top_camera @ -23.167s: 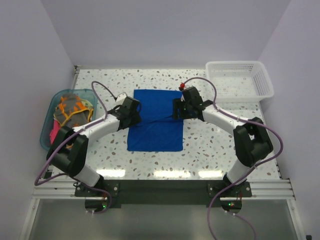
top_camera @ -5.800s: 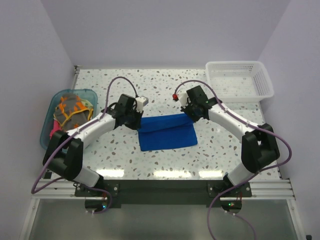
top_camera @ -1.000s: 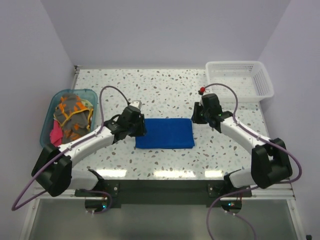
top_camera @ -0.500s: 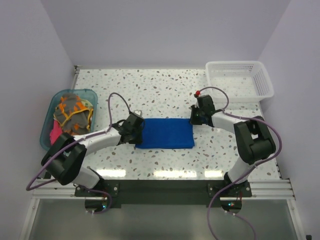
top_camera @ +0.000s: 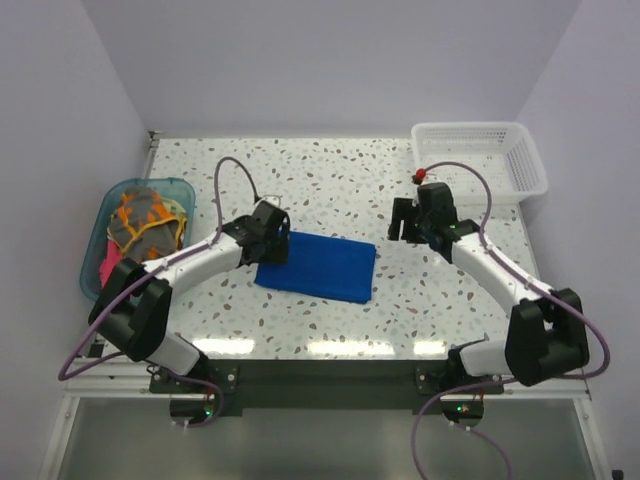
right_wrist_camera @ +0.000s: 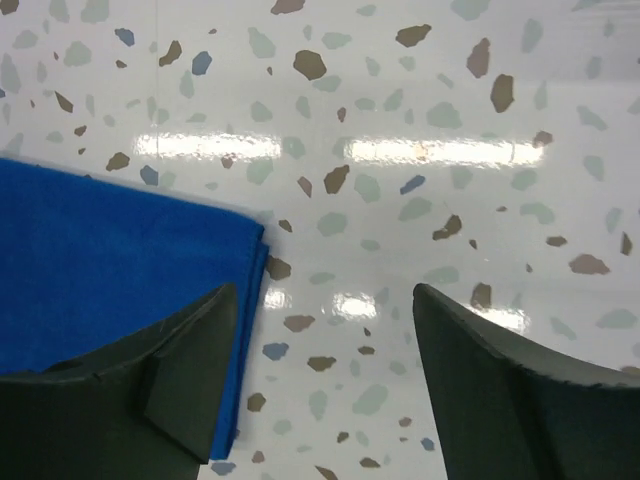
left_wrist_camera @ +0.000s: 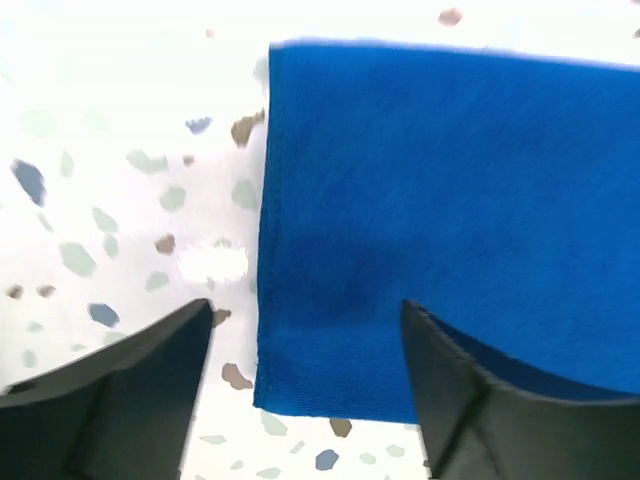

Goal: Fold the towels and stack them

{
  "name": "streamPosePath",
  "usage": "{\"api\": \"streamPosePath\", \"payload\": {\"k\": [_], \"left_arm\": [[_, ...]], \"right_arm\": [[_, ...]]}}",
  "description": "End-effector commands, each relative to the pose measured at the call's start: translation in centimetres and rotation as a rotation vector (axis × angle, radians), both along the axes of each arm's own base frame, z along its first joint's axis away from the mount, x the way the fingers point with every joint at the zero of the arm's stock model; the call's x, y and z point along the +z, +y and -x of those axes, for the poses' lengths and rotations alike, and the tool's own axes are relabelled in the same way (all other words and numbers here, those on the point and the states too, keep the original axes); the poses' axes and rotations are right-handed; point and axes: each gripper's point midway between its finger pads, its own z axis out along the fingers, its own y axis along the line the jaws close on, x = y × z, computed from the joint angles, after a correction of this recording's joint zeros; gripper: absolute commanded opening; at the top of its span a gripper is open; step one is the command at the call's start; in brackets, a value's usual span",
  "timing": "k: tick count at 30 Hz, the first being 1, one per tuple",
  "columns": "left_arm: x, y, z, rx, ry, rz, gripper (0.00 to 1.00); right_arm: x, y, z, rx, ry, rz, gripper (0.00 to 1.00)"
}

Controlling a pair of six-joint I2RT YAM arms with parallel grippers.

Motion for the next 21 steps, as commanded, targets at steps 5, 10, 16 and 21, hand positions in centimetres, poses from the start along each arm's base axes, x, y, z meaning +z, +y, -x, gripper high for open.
{"api": "streamPosePath", "payload": {"k": [5, 10, 16, 21], "left_arm": [[7.5, -6.0, -1.5, -0.241, -0.166, 0.006, 1.0], [7.7, -13.9, 1.6, -0.417, -0.176, 0.029, 1.0], [5.1, -21.1, 3.3, -0.526, -0.143, -0.029, 0.91], [3.6, -24.7, 4.1, -0.594, -0.133, -0.079, 0.77]], "right_arm": [[0.8, -3.3, 5.3, -0.11, 0.091, -0.006, 0.99], [0.2, -6.7, 6.7, -0.237, 0.099, 0.042, 0.99], [-1.8, -8.6, 7.5, -0.333, 0.141, 0.034, 0.99], [-2.9, -9.1, 7.7, -0.366, 0.163, 0.003, 0.99]]}}
